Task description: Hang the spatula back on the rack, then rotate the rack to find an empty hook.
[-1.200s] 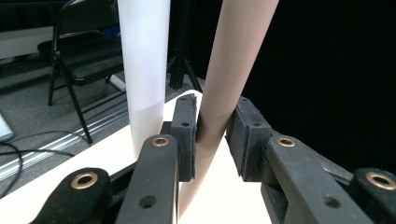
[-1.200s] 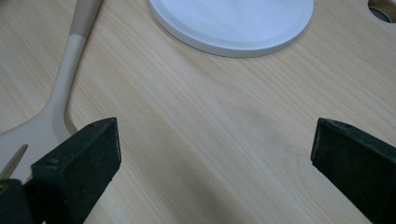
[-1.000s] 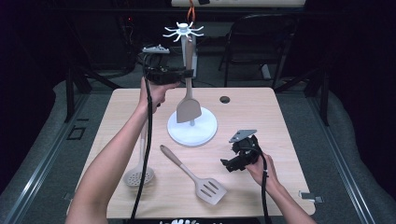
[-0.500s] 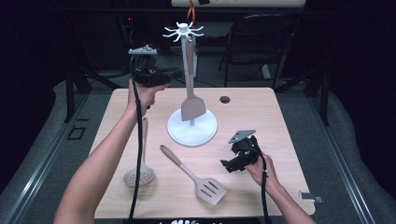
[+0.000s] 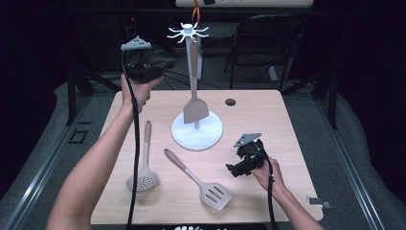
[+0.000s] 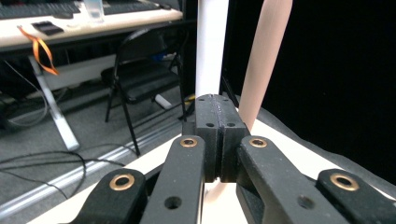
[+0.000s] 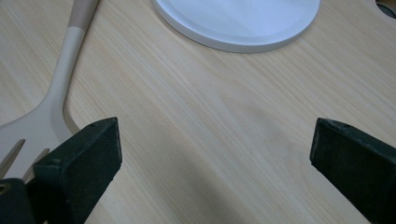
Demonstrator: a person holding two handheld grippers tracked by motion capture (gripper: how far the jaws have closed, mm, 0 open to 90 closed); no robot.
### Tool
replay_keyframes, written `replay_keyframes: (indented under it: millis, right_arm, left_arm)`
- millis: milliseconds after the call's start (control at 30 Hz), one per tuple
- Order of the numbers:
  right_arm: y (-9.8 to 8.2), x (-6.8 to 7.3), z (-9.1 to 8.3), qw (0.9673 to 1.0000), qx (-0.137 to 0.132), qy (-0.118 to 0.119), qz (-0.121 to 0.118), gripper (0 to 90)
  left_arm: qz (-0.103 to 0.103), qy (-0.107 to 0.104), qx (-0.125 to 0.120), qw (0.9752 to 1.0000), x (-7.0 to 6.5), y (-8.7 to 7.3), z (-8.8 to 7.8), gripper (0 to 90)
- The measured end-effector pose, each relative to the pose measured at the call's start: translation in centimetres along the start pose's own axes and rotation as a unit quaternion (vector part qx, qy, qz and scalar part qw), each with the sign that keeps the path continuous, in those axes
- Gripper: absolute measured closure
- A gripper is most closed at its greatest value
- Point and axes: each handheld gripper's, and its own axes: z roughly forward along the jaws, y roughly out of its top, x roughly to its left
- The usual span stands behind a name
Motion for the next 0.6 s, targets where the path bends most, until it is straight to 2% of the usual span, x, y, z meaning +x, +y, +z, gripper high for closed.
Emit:
replay_keyframes:
  millis: [133,233,600]
  right_arm:
    - [0.0,0.0,0.0,1.0000,0.005,0.000,-0.004,2.0]
    - [0.0,0.0,0.0,1.0000,0.004,-0.001,-0.006,2.1]
    - [-0.1,-0.1,0.0,1.0000,0.005,0.002,-0.005,2.1]
  left_arm:
    - [0.016,0.004,-0.007,0.9998,-0.5,1.1,-0.2,90.0]
    - [0.030,0.015,-0.013,0.9993,-1.0,2.1,-0.1,90.0]
    - [0.044,0.044,-0.023,0.9978,-0.9,4.1,-0.2,90.0]
